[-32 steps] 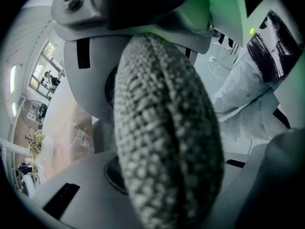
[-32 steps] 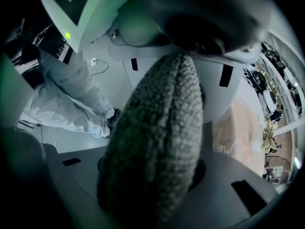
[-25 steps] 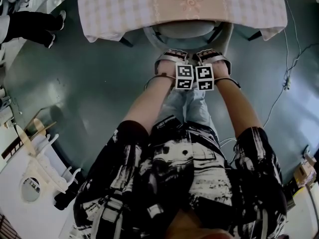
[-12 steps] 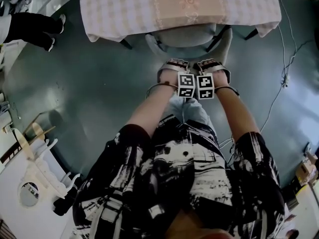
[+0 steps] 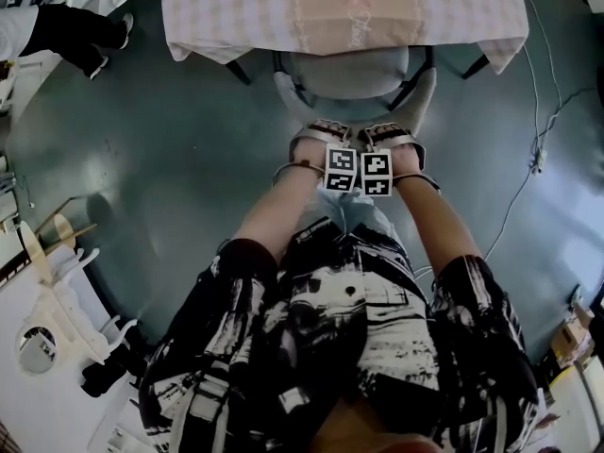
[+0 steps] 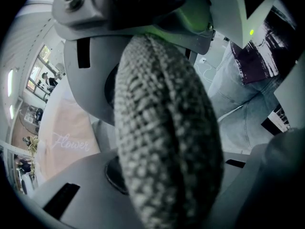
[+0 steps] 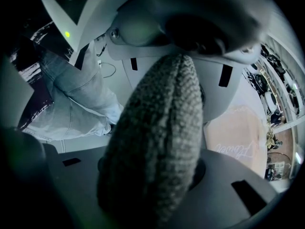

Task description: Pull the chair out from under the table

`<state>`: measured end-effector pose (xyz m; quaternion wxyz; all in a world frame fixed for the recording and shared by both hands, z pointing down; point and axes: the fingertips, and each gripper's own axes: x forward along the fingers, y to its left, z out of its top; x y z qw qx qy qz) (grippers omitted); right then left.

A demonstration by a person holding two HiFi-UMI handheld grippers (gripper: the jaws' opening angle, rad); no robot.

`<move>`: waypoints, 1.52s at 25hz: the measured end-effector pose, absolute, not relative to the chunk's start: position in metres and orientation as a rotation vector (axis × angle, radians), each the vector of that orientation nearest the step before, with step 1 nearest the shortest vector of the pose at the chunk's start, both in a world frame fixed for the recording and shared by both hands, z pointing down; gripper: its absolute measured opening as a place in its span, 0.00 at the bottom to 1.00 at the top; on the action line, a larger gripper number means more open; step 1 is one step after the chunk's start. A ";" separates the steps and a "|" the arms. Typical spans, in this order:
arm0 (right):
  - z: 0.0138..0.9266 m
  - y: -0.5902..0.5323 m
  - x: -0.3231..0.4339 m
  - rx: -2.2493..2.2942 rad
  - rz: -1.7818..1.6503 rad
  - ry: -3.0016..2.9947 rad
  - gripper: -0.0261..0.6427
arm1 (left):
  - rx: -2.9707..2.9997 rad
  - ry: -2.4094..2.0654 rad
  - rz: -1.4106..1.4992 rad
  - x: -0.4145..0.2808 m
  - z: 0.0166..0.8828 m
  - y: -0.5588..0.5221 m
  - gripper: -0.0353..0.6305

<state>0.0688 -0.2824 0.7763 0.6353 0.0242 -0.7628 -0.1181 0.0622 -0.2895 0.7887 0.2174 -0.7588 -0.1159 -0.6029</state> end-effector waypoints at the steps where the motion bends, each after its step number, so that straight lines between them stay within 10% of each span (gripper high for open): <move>1: 0.777 -0.277 0.069 0.052 -0.273 -1.743 0.25 | -2.103 -0.315 -1.672 0.062 0.789 -0.284 0.21; 38: 0.786 -0.087 0.029 0.052 -0.251 -1.740 0.25 | -2.099 -0.332 -1.669 0.022 0.798 -0.096 0.21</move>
